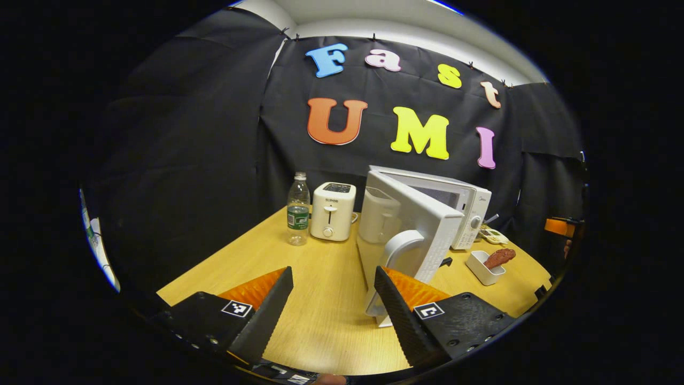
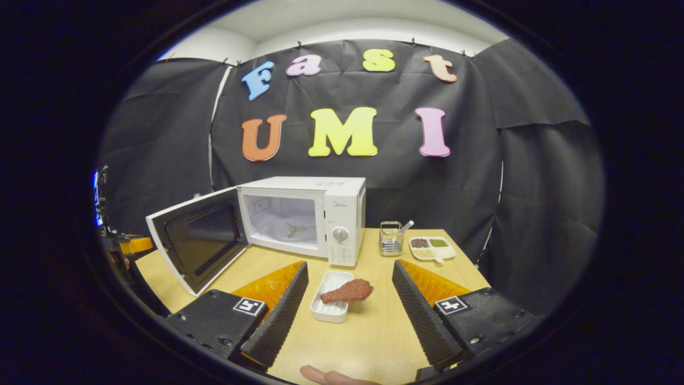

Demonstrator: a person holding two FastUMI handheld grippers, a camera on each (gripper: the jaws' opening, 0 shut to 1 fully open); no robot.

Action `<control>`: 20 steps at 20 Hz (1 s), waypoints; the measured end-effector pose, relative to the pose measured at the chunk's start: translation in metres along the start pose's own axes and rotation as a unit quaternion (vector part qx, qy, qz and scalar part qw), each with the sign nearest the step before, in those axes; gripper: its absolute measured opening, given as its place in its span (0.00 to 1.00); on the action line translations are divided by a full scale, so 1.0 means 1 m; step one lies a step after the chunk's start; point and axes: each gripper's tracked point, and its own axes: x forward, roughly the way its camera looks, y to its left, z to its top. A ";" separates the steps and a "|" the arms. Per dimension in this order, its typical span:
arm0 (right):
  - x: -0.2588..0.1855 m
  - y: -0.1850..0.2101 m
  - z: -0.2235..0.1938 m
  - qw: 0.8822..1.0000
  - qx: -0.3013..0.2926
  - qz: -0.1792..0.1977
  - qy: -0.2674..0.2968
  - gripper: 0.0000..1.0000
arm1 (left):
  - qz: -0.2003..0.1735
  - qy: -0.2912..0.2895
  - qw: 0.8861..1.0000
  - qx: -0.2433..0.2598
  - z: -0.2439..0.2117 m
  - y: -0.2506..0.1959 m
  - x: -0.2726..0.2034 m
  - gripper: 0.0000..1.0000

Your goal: Open the microwave oven with the left hand, put the food in, and close the microwave oven.

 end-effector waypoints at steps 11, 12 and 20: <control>0.074 -0.042 -0.024 0.989 0.011 0.057 0.134 1.00 | -0.002 -0.069 0.998 -0.004 0.084 -0.066 -0.052 0.93; 0.082 -0.046 -0.029 0.987 0.026 0.057 0.149 1.00 | -0.007 -0.076 0.997 -0.003 0.090 -0.074 -0.053 0.81; 0.126 -0.040 -0.090 0.944 0.105 0.144 0.277 0.83 | 0.010 -0.115 0.993 0.008 0.115 -0.094 -0.060 0.81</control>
